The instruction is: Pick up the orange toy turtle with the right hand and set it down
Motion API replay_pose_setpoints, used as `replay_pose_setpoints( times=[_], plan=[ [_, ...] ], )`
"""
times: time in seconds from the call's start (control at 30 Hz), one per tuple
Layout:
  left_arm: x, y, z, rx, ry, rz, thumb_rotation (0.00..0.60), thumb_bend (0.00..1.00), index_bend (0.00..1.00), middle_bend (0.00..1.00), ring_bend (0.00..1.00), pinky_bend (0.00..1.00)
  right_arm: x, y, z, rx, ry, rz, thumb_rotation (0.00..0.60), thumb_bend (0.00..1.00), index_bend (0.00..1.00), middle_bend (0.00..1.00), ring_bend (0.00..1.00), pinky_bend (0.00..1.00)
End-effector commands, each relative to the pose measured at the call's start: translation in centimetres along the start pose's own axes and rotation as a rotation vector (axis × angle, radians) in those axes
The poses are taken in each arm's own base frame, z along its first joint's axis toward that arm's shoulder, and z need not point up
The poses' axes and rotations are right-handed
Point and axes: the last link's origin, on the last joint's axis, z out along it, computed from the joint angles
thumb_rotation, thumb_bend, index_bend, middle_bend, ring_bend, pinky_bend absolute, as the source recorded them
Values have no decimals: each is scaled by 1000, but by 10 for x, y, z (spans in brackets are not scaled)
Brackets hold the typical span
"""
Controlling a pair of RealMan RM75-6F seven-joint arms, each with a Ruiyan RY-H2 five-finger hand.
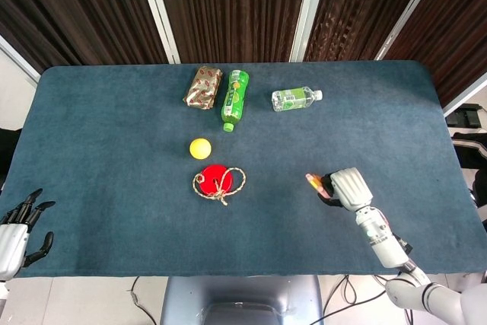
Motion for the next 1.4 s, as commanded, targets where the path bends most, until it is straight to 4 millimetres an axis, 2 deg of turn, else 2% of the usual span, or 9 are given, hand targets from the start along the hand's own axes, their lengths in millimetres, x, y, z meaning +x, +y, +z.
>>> replay_pose_setpoints(
  times=[0.03, 0.23, 0.33, 0.6, 0.67, 0.77, 0.97, 1.13, 1.4],
  plan=[
    [0, 0, 0, 0, -1, 0, 600, 460, 217, 41, 148, 254, 6, 1, -17, -18, -57, -39, 600, 262, 561, 636, 1000, 1000],
    [-1, 1, 0, 1, -9, 5, 600, 459, 218, 41, 163, 256, 22, -7, -37, -49, -72, -157, 600, 53, 199, 444, 1000, 1000],
    [-2, 1, 0, 3, -10, 7, 600, 460, 217, 41, 163, 256, 30, -9, -45, -67, -72, -194, 600, 10, 110, 393, 1000, 1000],
    [-2, 1, 1, 5, -13, 5, 600, 460, 217, 41, 163, 257, 61, -11, -76, -98, 41, -167, 600, 0, 107, 355, 974, 965],
    [-2, 1, 0, 5, -15, 5, 600, 460, 217, 41, 163, 258, 67, -8, -85, -106, 84, -174, 600, 0, 136, 355, 885, 896],
    [-2, 1, -1, 4, -11, 6, 600, 460, 217, 42, 164, 258, 74, -1, -102, -141, 124, -197, 600, 0, 181, 354, 620, 747],
    [-1, 0, -5, 12, 1, 7, 600, 460, 217, 42, 163, 259, 77, 10, -130, -224, 105, -216, 600, 0, 201, 208, 244, 275],
    [0, 1, -5, 9, 11, 10, 600, 460, 218, 42, 164, 259, 77, 16, -152, -258, 147, -254, 600, 0, 152, 74, 76, 101],
    [-1, 3, -5, 6, 9, 16, 600, 458, 217, 42, 164, 260, 81, 29, -179, -325, 208, -213, 600, 0, 130, 59, 39, 81]
  ],
)
